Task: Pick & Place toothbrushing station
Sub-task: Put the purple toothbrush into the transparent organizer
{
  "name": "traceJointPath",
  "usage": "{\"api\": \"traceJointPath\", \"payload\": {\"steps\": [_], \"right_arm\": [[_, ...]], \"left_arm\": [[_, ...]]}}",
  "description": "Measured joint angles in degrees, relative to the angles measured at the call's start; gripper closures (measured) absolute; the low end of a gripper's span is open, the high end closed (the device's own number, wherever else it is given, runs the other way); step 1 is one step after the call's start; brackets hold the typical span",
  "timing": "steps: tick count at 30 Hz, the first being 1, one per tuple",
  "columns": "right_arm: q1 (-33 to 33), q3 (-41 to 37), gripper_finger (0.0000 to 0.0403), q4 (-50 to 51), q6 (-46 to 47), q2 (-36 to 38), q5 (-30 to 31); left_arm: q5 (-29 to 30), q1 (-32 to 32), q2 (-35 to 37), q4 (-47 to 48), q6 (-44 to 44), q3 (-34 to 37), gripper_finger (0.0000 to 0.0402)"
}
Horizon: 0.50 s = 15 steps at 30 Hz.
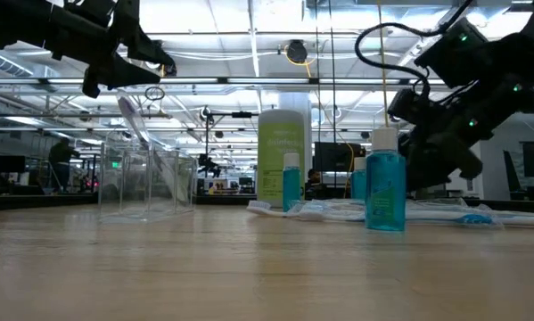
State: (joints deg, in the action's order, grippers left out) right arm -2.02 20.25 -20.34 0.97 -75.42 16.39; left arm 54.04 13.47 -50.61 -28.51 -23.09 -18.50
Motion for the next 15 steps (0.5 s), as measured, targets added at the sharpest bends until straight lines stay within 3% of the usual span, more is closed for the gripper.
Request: {"api": "traceJointPath", "payload": {"steps": [8,15], "right_arm": [[2.64,0.0,0.02,-2.03,0.27,-5.6,-5.2],[2.79,0.13,0.025,-2.9,0.48,-7.47,-6.24]], "left_arm": [[0.0,0.0,0.0,0.04,0.13,0.0,0.0174],[-0.02,0.0,0.0,0.5,0.11,0.0,0.0174]]}}
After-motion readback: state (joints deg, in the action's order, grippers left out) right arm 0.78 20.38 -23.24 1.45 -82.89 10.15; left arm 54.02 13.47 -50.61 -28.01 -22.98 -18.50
